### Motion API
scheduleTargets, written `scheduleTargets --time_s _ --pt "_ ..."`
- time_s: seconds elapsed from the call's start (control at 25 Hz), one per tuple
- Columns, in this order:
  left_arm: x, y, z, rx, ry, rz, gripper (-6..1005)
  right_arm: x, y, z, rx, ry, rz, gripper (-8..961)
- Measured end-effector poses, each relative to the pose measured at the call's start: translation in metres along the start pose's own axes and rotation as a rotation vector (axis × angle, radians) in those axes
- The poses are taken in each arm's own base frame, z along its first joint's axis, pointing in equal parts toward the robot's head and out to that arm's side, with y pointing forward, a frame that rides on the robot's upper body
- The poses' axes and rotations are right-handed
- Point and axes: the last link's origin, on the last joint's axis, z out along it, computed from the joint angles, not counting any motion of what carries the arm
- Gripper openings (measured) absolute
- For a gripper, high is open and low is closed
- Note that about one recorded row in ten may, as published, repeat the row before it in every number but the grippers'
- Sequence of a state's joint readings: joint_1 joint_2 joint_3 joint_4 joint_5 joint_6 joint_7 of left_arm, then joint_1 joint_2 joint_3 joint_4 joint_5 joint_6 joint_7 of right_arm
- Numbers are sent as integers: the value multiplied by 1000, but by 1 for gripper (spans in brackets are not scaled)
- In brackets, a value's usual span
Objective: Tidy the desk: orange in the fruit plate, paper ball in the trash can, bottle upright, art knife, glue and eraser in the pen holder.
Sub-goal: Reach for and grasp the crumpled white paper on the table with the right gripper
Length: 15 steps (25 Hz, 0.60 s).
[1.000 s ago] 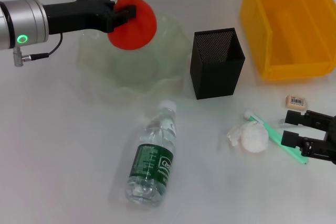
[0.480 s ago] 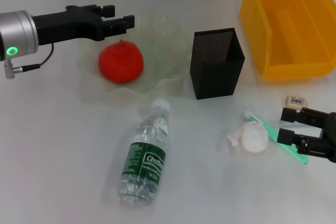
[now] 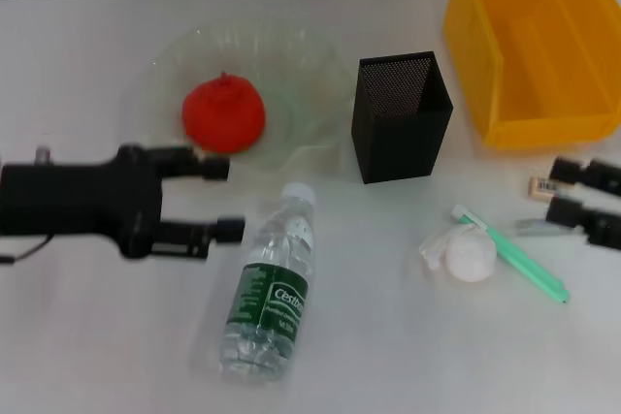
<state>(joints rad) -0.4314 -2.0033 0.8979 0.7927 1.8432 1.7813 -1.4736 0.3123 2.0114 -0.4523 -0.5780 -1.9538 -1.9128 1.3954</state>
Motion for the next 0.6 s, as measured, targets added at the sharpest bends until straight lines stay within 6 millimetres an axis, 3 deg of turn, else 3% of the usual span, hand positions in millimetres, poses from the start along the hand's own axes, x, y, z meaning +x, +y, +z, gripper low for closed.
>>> scheduleTargets --time_s 0.16,0.28,0.4,0.44,0.48,0.6 --pt "-16 10 -2 -35 -43 -36 831 -40 11 -12 -87 3 -61 764" --pt "-22 11 1 -43 -63 -56 829 -76 21 -11 -128 162 -82 764" --pt "-24 10 5 -48 -72 -69 828 -102 34 3 -96 412 -95 763" --pt "-24 10 6 -50 -73 -69 828 -114 44 15 -38 572 -122 763" --pt "-24 10 6 -50 -73 -69 828 -114 44 15 -38 572 -122 763" --pt "-24 9 7 -48 -73 -69 828 -123 61 34 79 784 -209 763"
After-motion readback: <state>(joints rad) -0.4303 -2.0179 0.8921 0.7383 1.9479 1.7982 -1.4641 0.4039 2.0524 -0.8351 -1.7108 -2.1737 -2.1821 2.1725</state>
